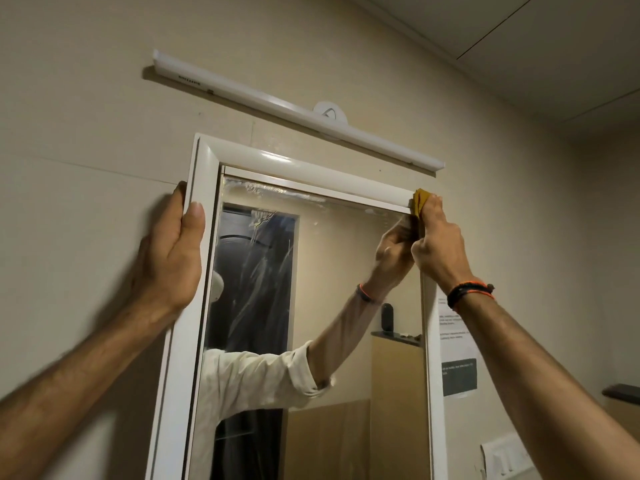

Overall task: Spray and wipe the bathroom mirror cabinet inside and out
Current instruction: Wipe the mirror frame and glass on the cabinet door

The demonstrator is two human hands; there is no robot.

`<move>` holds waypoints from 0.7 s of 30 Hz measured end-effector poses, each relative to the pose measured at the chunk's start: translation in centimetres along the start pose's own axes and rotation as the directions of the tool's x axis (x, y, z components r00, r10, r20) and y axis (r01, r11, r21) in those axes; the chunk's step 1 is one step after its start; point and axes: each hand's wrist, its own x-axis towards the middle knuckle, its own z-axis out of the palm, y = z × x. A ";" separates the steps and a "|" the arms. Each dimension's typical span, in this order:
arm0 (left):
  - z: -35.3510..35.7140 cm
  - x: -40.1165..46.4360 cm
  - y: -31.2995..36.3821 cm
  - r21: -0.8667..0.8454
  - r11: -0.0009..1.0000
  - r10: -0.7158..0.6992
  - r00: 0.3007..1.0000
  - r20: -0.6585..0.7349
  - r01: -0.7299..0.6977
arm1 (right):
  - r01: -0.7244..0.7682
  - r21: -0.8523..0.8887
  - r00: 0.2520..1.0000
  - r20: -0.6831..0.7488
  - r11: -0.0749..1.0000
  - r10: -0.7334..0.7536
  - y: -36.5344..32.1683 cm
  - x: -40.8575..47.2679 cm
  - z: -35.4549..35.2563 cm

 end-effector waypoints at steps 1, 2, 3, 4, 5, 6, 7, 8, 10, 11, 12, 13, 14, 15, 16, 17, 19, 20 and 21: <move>0.0 0.0 0.1 0.004 1.000 0.000 1.000 0.000 0.000 | 0.002 -0.008 1.000 0.016 1.000 -0.002 0.2 -0.6 0.1; 0.0 0.0 0.2 0.008 1.000 -0.001 1.000 0.001 0.001 | 0.003 -0.010 1.000 0.029 1.000 -0.003 0.4 -1.2 0.3; 0.0 -0.1 0.2 0.008 1.000 -0.005 1.000 0.000 0.005 | 0.001 -0.012 0.999 0.041 1.000 0.000 0.6 -1.6 0.4; 0.0 -0.1 0.3 0.006 1.000 -0.009 1.000 0.000 0.009 | -0.005 -0.016 0.999 0.047 1.000 0.006 0.7 -1.8 0.4; 0.1 -0.1 0.3 0.003 1.000 -0.009 1.000 0.002 0.009 | -0.011 -0.018 0.999 0.044 1.000 0.012 0.7 -1.7 0.4; 0.1 0.0 0.4 -0.002 1.000 -0.007 1.000 0.004 0.007 | -0.013 -0.015 0.999 0.031 1.000 0.014 0.6 -1.4 0.3; 0.1 0.0 0.4 -0.011 1.000 -0.006 1.000 0.003 0.006 | -0.011 -0.008 1.000 0.017 1.000 0.011 0.4 -0.8 0.1; 0.1 0.0 0.4 -0.018 1.000 -0.007 1.000 0.001 0.007 | -0.011 0.003 1.000 0.006 1.000 0.011 0.2 -0.3 0.0; 0.2 0.0 0.4 -0.019 1.000 -0.010 1.000 0.000 0.010 | -0.023 0.027 1.000 -0.007 0.999 0.023 -0.2 0.6 -0.2; 0.2 0.0 0.4 -0.016 1.000 -0.012 1.000 0.003 0.012 | -0.027 0.035 1.000 -0.010 0.999 0.027 -0.3 0.7 -0.2; 0.1 0.0 0.4 -0.017 1.000 -0.013 1.000 0.006 0.013 | -0.026 0.040 1.000 -0.012 0.999 0.026 -0.4 0.6 -0.2; 0.1 0.0 0.4 -0.022 1.000 -0.013 1.000 0.008 0.013 | -0.021 0.041 1.000 -0.011 0.999 0.021 -0.4 0.3 -0.2; 0.1 0.0 0.4 -0.027 1.000 -0.012 1.000 0.009 0.012 | -0.013 0.039 1.000 -0.007 0.999 0.014 -0.2 -0.2 -0.2; 0.2 -0.1 0.4 -0.027 1.000 -0.010 1.000 0.010 0.010 | -0.008 0.035 1.000 -0.002 0.999 0.008 0.0 -0.8 -0.1; 0.1 0.0 0.5 -0.024 1.000 -0.008 1.000 0.009 0.009 | -0.009 0.030 1.000 0.008 1.000 0.008 0.1 -1.5 -0.1; 0.1 0.0 0.5 -0.022 1.000 -0.010 1.000 0.007 0.010 | -0.014 0.022 1.000 0.023 1.000 0.013 0.3 -2.2 0.0; 0.1 -0.1 0.5 -0.025 1.000 -0.017 1.000 0.004 0.017 | -0.023 0.005 0.999 0.050 1.000 0.023 0.7 -3.6 0.2; 0.1 -0.1 0.5 -0.029 0.999 -0.019 1.000 0.003 0.020 | -0.023 0.004 0.998 0.059 1.000 0.023 0.9 -4.1 0.2; 0.1 -0.1 0.6 -0.030 0.999 -0.019 1.000 0.002 0.019 | -0.021 0.009 0.998 0.062 1.000 0.020 1.0 -4.5 0.2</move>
